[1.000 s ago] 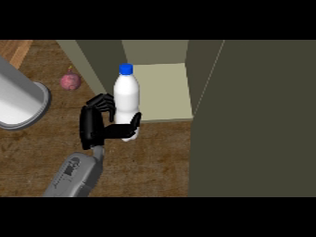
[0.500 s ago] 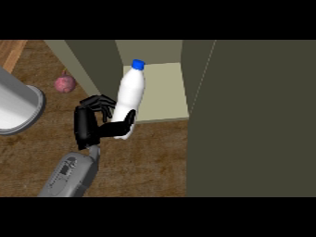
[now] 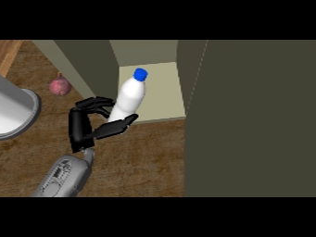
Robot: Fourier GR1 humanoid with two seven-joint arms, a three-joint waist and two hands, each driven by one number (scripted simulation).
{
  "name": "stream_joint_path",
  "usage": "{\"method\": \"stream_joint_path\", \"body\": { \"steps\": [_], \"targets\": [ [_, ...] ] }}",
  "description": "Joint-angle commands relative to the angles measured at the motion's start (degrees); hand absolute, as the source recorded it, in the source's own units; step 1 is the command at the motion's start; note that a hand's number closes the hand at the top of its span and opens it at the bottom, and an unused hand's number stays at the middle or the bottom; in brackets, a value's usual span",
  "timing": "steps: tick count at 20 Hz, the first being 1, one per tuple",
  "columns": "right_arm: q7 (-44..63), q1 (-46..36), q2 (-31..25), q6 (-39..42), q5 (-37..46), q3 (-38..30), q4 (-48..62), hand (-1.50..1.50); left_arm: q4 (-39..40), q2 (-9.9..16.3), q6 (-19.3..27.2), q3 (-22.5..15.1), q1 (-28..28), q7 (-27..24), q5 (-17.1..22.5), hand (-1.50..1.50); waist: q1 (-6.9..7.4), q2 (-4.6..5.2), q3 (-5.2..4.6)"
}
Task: Pick up the bottled water, place it into the cabinet and close the cabinet
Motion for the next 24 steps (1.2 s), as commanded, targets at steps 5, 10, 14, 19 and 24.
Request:
{"method": "stream_joint_path", "body": {
  "steps": [5,10,14,19,24],
  "targets": [
    [0.48,-0.50,0.09,-0.52,-0.63,0.50,-1.37,-1.50,7.96,-1.51,-3.52,-0.56,-16.34,6.71,0.25,-1.50,-2.71,2.08,-0.43],
    [0.83,-1.76,-0.50,-1.72,-0.46,0.11,-1.90,-1.50,3.57,-2.06,-6.52,-0.79,-15.69,4.08,3.39,-1.50,-2.22,1.95,-0.56],
    [1.91,-2.46,-0.66,-3.40,-0.59,0.67,-2.61,-1.50,1.69,-3.32,-6.59,-2.18,-15.67,2.68,3.52,-1.50,-1.39,1.78,-0.57],
    [2.28,-2.02,-1.25,-2.85,-0.40,0.39,-1.77,-1.50,0.36,-3.73,-7.38,-1.61,-16.03,2.66,5.12,-1.50,-0.97,1.39,-0.51],
    [2.21,-0.89,-1.18,-3.40,-1.45,-1.06,-3.92,-1.50,-0.11,-6.34,-7.72,-3.28,-13.45,0.22,5.60,-1.50,-0.45,0.95,-0.56]
  ]
}}
